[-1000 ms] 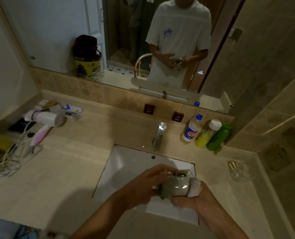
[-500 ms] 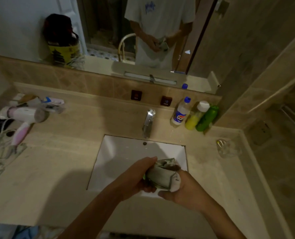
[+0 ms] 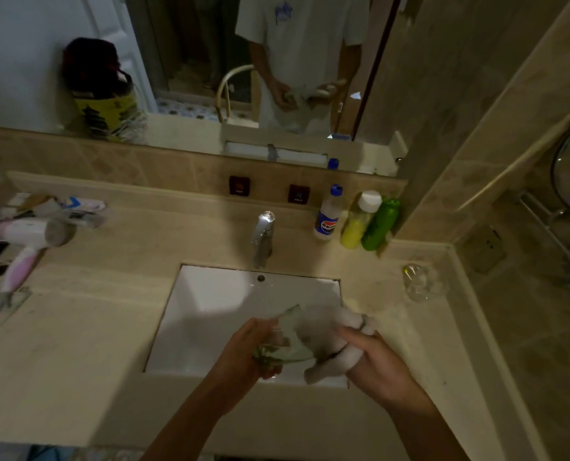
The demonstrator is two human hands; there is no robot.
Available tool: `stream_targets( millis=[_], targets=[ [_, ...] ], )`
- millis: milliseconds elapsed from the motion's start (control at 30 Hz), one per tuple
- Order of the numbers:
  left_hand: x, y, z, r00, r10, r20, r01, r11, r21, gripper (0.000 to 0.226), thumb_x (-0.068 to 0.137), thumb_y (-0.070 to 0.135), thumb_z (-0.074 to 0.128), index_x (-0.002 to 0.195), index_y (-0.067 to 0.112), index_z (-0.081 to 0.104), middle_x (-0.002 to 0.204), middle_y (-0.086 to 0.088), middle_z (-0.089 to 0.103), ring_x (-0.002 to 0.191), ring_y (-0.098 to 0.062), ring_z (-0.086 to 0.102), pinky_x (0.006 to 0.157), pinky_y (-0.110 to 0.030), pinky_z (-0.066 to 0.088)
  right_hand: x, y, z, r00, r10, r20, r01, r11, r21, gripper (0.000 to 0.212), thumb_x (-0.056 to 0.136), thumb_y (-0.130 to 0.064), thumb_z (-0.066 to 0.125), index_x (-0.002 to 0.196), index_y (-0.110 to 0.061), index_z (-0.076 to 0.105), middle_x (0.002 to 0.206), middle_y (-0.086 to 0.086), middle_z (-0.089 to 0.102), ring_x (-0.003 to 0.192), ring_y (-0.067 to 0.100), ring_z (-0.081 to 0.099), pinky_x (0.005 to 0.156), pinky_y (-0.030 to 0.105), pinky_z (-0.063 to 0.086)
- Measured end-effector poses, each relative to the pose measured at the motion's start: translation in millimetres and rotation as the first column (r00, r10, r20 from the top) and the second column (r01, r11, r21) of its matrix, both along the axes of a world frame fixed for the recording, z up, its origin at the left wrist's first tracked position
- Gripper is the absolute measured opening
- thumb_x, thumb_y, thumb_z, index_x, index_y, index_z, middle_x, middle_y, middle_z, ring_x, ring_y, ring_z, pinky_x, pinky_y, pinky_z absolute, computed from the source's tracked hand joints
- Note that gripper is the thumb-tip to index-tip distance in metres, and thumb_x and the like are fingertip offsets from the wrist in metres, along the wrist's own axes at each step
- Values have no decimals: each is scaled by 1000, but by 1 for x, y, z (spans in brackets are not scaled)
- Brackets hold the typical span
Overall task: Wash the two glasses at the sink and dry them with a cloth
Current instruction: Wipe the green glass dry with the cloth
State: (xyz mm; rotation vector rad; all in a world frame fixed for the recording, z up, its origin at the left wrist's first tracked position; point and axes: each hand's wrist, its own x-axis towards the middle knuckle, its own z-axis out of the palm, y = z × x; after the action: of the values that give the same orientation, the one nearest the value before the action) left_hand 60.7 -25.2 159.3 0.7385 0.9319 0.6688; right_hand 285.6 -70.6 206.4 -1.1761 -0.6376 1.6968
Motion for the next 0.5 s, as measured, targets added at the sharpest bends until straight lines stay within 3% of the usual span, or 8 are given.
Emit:
stream_targets(
  millis=[67,100,167,200,233,300,367,500],
  targets=[
    [4,-4,-5,990,102,96,-85,982,-170,48,85,49,67,115,11,69,111,-22,73,96,-37,72,80,-46,57,26,-4,-13,993,-75,-91,67,994,-87,44,92,-10,52,130,13,50,128,37,56,129,39,51,116,51,28],
    [7,-7,-7,975,177,134,-139,956,-258,44,85,43,65,114,11,70,111,-22,74,96,-36,74,81,-46,59,40,-6,-20,995,-73,-64,66,992,-112,46,89,-7,52,129,16,47,129,37,55,126,38,55,114,47,32],
    [16,-10,-8,935,308,176,-234,908,-348,37,87,36,64,111,8,73,107,-21,75,84,-32,76,74,-42,62,70,-10,-36,983,-31,182,58,988,-141,31,86,4,50,114,16,55,119,30,59,105,21,67,99,31,46],
    [21,-12,-8,917,349,193,-261,891,-372,36,91,35,62,112,7,72,107,-21,73,81,-30,74,70,-40,62,84,-9,-43,947,-10,320,67,983,-168,26,86,10,49,110,12,59,113,24,60,93,15,68,92,30,50],
    [27,-13,-9,901,379,211,-276,876,-396,39,96,35,59,117,4,69,108,-22,70,78,-30,72,66,-38,62,98,-6,-52,932,-23,361,102,974,-202,29,86,14,47,112,7,59,110,22,60,88,18,66,90,37,52],
    [36,-17,-11,876,422,234,-290,848,-444,45,99,38,54,123,1,62,111,-22,65,74,-29,67,56,-35,61,121,0,-69,916,-44,400,149,960,-237,36,87,17,47,112,-5,59,114,23,61,93,32,64,88,51,51],
    [47,-20,-14,854,453,256,-304,834,-460,44,98,38,56,122,2,64,107,-21,67,72,-29,67,55,-36,60,139,10,-80,842,8,540,129,968,-216,37,89,13,48,113,-13,60,122,23,62,104,38,64,95,55,51],
    [71,-27,-20,828,467,310,-309,842,-442,39,89,40,62,105,9,79,103,-18,75,75,-28,71,66,-36,61,151,24,-108,714,92,695,-37,995,-94,44,98,7,43,140,-4,46,137,14,53,130,34,50,110,40,40]
  ],
)
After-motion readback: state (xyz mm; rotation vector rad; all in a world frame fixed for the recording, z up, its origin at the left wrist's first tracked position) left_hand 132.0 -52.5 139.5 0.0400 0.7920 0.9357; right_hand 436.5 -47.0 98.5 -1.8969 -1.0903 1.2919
